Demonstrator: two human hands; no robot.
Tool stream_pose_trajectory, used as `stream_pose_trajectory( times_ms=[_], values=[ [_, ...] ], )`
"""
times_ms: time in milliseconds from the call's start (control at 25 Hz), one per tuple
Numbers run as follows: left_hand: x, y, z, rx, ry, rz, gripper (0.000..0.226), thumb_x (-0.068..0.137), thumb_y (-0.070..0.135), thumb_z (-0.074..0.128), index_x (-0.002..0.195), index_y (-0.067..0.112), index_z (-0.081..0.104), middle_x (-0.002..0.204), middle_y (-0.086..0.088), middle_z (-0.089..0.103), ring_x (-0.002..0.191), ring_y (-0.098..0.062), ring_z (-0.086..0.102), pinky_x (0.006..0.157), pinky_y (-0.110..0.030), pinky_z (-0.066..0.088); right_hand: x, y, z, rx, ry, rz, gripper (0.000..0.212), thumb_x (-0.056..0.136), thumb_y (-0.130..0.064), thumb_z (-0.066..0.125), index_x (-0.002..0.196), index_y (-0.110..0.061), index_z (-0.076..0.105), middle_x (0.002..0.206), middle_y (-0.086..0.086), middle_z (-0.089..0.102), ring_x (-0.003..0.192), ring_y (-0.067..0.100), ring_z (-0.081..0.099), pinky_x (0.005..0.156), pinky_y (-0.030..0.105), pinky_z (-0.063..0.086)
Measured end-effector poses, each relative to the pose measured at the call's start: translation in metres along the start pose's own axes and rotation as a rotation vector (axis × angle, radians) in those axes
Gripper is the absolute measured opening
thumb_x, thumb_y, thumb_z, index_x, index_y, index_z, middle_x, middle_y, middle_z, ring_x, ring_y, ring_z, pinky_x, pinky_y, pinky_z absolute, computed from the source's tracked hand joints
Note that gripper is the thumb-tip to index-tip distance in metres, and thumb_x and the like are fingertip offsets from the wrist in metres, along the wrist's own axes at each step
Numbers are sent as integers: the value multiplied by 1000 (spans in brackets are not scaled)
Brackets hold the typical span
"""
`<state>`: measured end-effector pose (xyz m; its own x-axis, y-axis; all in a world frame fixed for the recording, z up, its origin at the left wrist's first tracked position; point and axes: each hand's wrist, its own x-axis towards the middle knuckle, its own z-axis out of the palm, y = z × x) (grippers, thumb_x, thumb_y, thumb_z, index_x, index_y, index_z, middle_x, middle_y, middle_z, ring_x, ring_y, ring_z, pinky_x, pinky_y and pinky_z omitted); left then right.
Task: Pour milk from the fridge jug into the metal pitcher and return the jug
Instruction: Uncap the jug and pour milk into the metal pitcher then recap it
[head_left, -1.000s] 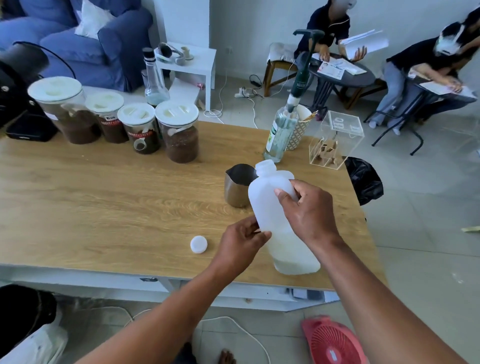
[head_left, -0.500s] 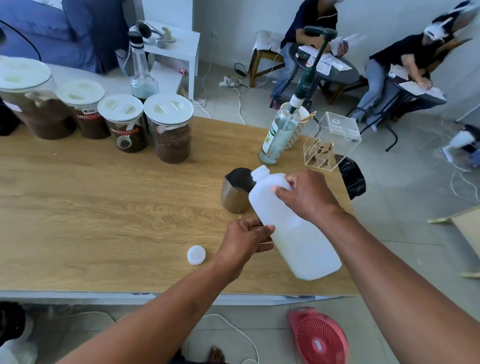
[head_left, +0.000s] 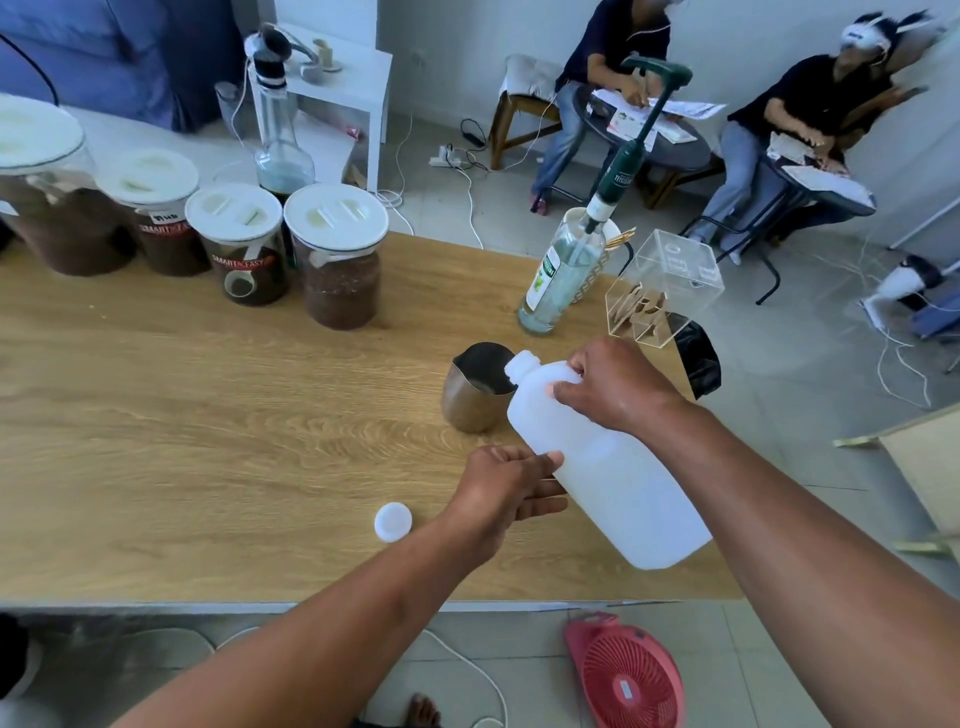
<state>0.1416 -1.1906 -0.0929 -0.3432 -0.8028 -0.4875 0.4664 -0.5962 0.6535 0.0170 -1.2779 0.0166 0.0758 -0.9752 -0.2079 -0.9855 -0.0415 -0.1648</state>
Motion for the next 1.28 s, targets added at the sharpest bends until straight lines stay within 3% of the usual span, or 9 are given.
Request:
stream_pose_trajectory(
  times_ms=[120, 280, 440, 600, 800, 960, 1120, 1280],
  values=[
    [1, 0, 2, -32, -6, -8, 41, 93, 13, 72, 119, -16, 61, 107, -22, 78, 99, -36, 77, 88, -46, 63, 0, -7, -6, -47, -36, -3, 52, 89, -28, 73, 56, -17, 34, 62, 0, 35, 71, 25, 45, 49, 30, 22],
    [2, 0, 3, -47, -21, -5, 42, 94, 13, 72, 121, -16, 60, 109, -21, 78, 100, -35, 77, 88, -45, 62, 4, -9, -8, -92, -71, -23, 54, 89, -29, 73, 57, -19, 31, 61, -1, 29, 89, 29, 55, 49, 31, 19],
    [1, 2, 3, -43, -32, -13, 35, 94, 13, 71, 118, -12, 64, 109, -21, 78, 100, -34, 77, 88, -45, 62, 8, -11, -9, -108, -85, -36, 51, 87, -28, 74, 56, -14, 36, 58, 5, 38, 90, 35, 63, 53, 32, 28],
    [1, 3, 3, -39, -37, -18, 33, 94, 14, 71, 117, -9, 66, 109, -21, 78, 100, -33, 77, 88, -44, 62, 9, -13, -12, -109, -88, -28, 48, 86, -26, 75, 56, -13, 40, 58, 7, 47, 62, 32, 59, 57, 32, 41],
    [2, 5, 3, -25, -30, -22, 37, 93, 15, 73, 118, -11, 64, 108, -22, 78, 99, -33, 77, 86, -44, 63, 9, -18, -17, -134, -98, -22, 34, 84, -26, 76, 65, -3, 59, 64, 12, 61, 72, 36, 70, 66, 44, 60],
    [1, 6, 3, -25, -24, -26, 39, 92, 15, 74, 118, -13, 64, 107, -23, 78, 99, -34, 77, 84, -43, 63, 9, -20, -19, -157, -107, -20, 32, 84, -26, 76, 70, 0, 63, 67, 11, 61, 72, 35, 71, 69, 46, 61],
    [1, 6, 3, -34, -22, -33, 38, 92, 14, 74, 117, -13, 64, 106, -23, 78, 99, -34, 77, 85, -45, 63, 9, -22, -21, -164, -108, -30, 44, 85, -26, 76, 57, -13, 45, 61, 6, 52, 70, 33, 67, 66, 41, 58],
    [2, 6, 5, -45, -14, -31, 38, 92, 13, 74, 117, -13, 63, 105, -23, 78, 98, -34, 78, 85, -45, 63, 9, -22, -22, -164, -112, -35, 45, 85, -27, 76, 57, -13, 45, 63, 6, 50, 69, 32, 64, 69, 43, 59]
  ],
)
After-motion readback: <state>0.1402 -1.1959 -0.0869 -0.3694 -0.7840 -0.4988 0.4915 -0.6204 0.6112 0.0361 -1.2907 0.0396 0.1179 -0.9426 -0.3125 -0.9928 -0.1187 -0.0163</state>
